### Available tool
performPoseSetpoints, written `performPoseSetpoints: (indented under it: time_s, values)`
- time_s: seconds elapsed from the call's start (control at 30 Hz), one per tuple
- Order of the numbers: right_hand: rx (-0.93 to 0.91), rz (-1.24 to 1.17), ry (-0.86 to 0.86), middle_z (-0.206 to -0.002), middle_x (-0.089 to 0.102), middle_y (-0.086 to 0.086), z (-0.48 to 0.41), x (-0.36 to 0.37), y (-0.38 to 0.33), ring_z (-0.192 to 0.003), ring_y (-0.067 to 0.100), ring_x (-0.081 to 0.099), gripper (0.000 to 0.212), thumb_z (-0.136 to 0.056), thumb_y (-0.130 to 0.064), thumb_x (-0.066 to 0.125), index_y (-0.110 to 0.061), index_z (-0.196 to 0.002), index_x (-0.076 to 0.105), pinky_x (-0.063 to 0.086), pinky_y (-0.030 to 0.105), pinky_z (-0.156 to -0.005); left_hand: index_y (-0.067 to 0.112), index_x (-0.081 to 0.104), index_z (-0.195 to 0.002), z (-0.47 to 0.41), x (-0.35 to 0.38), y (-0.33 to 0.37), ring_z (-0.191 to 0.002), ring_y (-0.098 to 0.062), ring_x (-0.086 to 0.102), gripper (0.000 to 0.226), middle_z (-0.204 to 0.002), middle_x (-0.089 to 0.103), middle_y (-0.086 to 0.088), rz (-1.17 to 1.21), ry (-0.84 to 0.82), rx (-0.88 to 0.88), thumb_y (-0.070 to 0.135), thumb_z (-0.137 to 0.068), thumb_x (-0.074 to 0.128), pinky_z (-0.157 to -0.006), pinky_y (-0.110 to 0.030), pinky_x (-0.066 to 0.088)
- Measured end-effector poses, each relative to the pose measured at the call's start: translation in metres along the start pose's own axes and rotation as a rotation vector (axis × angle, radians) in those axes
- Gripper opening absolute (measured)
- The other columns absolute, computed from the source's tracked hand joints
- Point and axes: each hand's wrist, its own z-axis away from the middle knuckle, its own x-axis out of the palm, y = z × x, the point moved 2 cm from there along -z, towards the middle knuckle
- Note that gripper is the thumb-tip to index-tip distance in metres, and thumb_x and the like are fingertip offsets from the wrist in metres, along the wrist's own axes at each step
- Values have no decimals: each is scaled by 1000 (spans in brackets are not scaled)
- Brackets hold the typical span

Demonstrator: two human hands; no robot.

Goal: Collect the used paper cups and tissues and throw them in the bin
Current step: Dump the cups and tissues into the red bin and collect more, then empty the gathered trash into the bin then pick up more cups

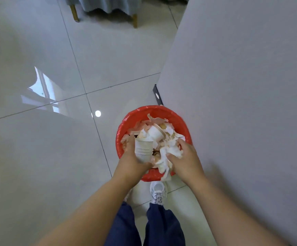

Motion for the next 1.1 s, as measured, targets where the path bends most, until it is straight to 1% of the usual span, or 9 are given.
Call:
performPoseSetpoints:
  time_s: [0.07, 0.13, 0.2, 0.3, 0.47, 0.67, 0.83, 1.0, 1.1]
  values:
    - [29, -37, 10, -145, 38, -8, -6, 7, 8, -131, 16, 40, 67, -86, -29, 65, -33, -146, 34, 36, 27, -100, 37, 1, -150, -12, 4, -2, -83, -1, 47, 97, -111, 37, 20, -74, -43, 17, 23, -83, 71, -60, -10, 35]
    - [46, -67, 38, -144, 41, -10, -3, 9, 16, -130, 15, 43, 68, -83, -39, 65, -38, -144, 34, 41, 37, -105, 37, 15, -147, -17, 7, -7, -87, -1, 48, 85, -116, 44, 24, -102, -95, 28, 26, -84, 70, -60, -10, 36]
    - [97, -101, 84, -142, 42, -8, 11, 5, 19, -128, 15, 44, 62, -87, -38, 64, -35, -142, 37, 41, 36, -104, 33, 22, -146, -12, 9, -11, -92, -5, 53, 78, -127, 50, 14, -137, -138, 6, 28, -84, 70, -62, -13, 40]
    - [154, -161, 118, -130, 49, -3, 38, -6, 15, -108, 11, 49, 48, -90, -31, 62, -27, -135, 47, 41, 26, -86, 25, 34, -143, 8, 2, -8, -97, -12, 59, 67, -131, 52, 2, -201, -145, -41, 30, -86, 68, -66, -17, 39]
    - [177, -313, 151, -108, 59, -9, 100, -34, -4, -89, 1, 55, 26, -92, -28, 61, -21, -117, 58, 37, 10, -62, 24, 48, -129, 56, -11, 27, -81, -2, 56, 46, -104, 57, 10, -232, -191, 11, 37, -88, 63, -60, -17, 41]
    - [141, -439, 260, -96, 60, -15, 191, -69, -13, -91, 2, 57, 10, -90, -29, 62, -27, -100, 61, 41, 14, -70, 25, 52, -118, 131, -18, 82, -81, -3, 57, 33, -94, 57, 15, -301, -240, 178, 36, -89, 62, -62, -18, 43]
    - [109, -519, 354, -96, 63, -12, 260, -96, 8, -91, 3, 58, 8, -90, -27, 63, -25, -98, 63, 42, 15, -72, 28, 55, -114, 193, 3, 113, -87, -4, 58, 29, -94, 59, 17, -370, -299, 290, 38, -88, 63, -78, -26, 51]
    - [99, -594, 430, -94, 63, -12, 329, -128, 55, -89, 1, 58, 3, -91, -28, 62, -30, -93, 62, 42, 14, -69, 30, 55, -107, 263, 56, 132, -79, 2, 54, 21, -92, 57, 16, -411, -393, 403, 35, -88, 64, -61, -14, 42]
    - [85, -617, 488, -93, 64, -11, 370, -150, 95, -87, 3, 59, 7, -91, -29, 62, -35, -88, 61, 42, 14, -67, 27, 59, -104, 305, 101, 134, -81, -1, 57, 20, -92, 59, 13, -414, -442, 469, 32, -87, 67, -61, -14, 40]
